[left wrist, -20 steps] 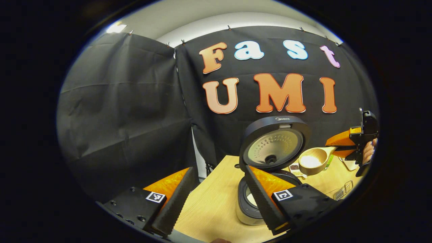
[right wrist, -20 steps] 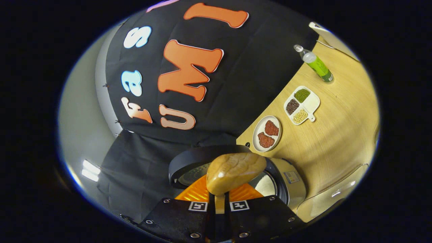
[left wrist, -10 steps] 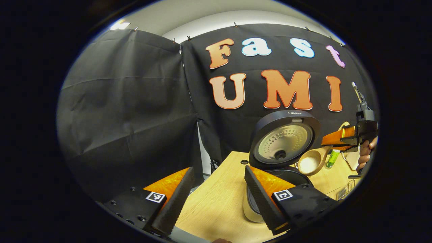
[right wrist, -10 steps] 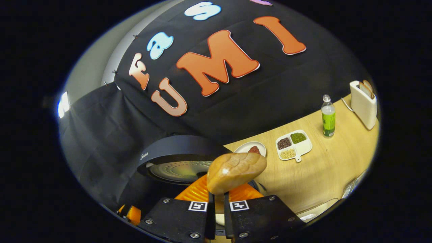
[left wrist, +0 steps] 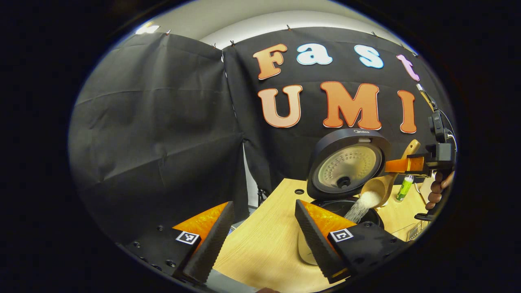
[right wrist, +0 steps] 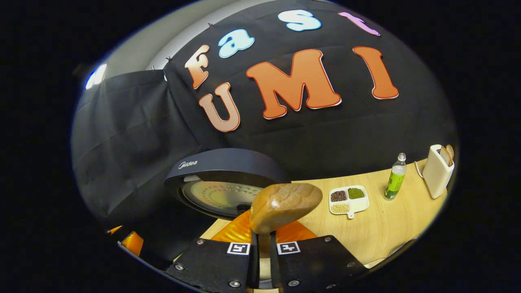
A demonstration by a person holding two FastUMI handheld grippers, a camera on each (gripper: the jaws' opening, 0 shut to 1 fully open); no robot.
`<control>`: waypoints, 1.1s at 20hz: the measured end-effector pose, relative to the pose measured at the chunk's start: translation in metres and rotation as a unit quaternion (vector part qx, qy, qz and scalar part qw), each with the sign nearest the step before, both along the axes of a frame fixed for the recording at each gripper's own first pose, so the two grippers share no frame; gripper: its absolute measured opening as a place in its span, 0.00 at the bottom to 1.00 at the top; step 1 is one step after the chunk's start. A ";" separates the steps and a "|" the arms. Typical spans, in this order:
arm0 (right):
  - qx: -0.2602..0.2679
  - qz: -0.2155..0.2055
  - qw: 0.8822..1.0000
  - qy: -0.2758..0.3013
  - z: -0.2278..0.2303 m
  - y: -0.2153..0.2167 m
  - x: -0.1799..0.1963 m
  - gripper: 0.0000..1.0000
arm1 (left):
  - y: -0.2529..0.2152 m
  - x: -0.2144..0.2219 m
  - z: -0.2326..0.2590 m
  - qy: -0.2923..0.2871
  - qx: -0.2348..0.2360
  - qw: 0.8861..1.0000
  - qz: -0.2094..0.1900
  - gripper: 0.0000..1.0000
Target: Close the left gripper, press the button to open the rice cooker; take a wooden spoon from the chopstick holder with the right hand, scoop a spoonful of rice and pour it into the rice cooker, then put the wooden spoon back into the chopstick holder.
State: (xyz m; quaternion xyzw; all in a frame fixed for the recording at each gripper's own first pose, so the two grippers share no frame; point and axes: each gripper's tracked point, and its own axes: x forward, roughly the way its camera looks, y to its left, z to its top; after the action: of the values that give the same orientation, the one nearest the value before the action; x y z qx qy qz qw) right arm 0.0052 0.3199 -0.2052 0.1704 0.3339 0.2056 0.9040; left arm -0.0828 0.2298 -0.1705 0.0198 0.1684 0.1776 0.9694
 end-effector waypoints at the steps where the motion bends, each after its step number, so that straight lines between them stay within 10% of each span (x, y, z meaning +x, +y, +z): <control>1: -0.005 0.004 1.000 -0.007 0.002 0.003 0.001 0.10 | 0.002 -0.002 -0.001 0.002 0.001 1.000 0.003 1.00; 10: -0.070 0.064 0.992 -0.086 0.012 0.029 -0.006 0.10 | 0.015 -0.012 -0.004 0.008 0.000 1.000 0.020 1.00; 22: -0.146 0.165 0.947 -0.232 0.039 0.050 -0.011 0.10 | 0.008 -0.008 -0.004 0.009 -0.003 1.000 0.017 1.00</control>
State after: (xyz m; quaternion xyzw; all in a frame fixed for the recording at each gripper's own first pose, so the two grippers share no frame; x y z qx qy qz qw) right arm -0.0059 0.3701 -0.1659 -0.0735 0.1643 0.3350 0.9249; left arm -0.0906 0.2374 -0.1744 0.0160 0.1781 0.1935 0.9647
